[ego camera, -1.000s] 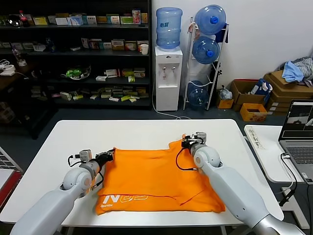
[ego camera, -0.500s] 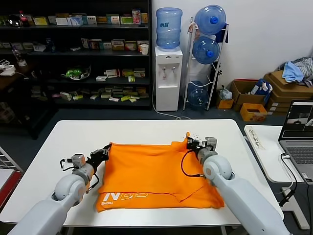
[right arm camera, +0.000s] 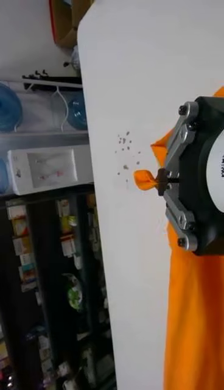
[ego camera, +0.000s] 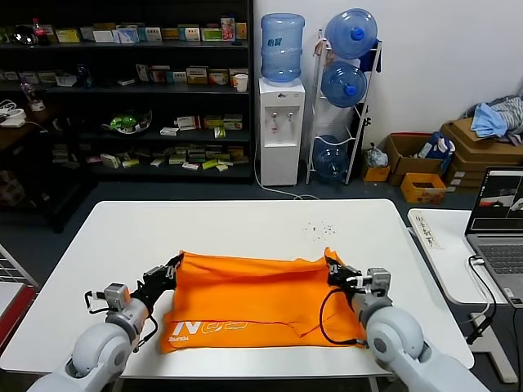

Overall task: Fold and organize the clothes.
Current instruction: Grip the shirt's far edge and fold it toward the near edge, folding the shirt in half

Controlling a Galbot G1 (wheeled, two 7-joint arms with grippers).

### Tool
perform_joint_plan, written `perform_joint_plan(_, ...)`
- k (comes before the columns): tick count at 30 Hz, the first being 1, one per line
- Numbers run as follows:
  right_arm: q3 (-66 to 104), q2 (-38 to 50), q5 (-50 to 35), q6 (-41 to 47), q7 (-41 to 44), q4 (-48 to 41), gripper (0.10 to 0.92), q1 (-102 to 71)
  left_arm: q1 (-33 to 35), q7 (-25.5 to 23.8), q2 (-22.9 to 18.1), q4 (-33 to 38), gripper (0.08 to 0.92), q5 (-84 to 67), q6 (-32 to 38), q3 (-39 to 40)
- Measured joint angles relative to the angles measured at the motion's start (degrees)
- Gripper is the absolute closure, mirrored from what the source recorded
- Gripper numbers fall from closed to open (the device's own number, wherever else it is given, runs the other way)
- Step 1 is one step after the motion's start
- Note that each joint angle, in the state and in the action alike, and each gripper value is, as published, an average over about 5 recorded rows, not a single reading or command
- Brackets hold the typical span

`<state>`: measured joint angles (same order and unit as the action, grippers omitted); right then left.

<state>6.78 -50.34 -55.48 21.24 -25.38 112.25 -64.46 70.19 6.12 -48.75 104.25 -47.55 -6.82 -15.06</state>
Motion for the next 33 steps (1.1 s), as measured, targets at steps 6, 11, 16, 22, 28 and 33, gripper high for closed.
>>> perform_joint_plan(6,2.71,1.43,-0.88,0.67,-1.6,4.98,0.901,-5.17,4.34,0.6,0.75,4.0,0.905,0.62,-0.08,-1.93)
perform_joint_plan(11,3.94,1.96,-1.44,1.36,-2.97,7.46,0.901,-8.07,7.51,1.07,1.15,5.84,0.905,1.02,-0.14,-3.08)
perform_joint_plan(16,5.03,2.35,-1.67,2.19,-4.15,9.1,0.901,-10.17,9.6,1.38,1.02,6.71,0.905,1.19,-0.13,-3.3)
perform_joint_plan(22,6.47,2.85,-1.72,3.49,-4.47,10.37,0.835,-12.07,11.06,1.48,0.59,7.28,0.871,1.17,-0.64,-3.14)
perform_joint_plan(28,7.86,3.36,-1.51,4.15,-4.47,11.66,0.662,-13.56,12.41,1.87,0.55,8.39,0.704,1.21,-1.58,-3.99)
perform_joint_plan(33,9.28,3.42,-1.0,4.34,-4.29,12.6,0.524,-14.59,13.6,2.52,0.59,9.11,0.556,1.36,-2.54,-5.25)
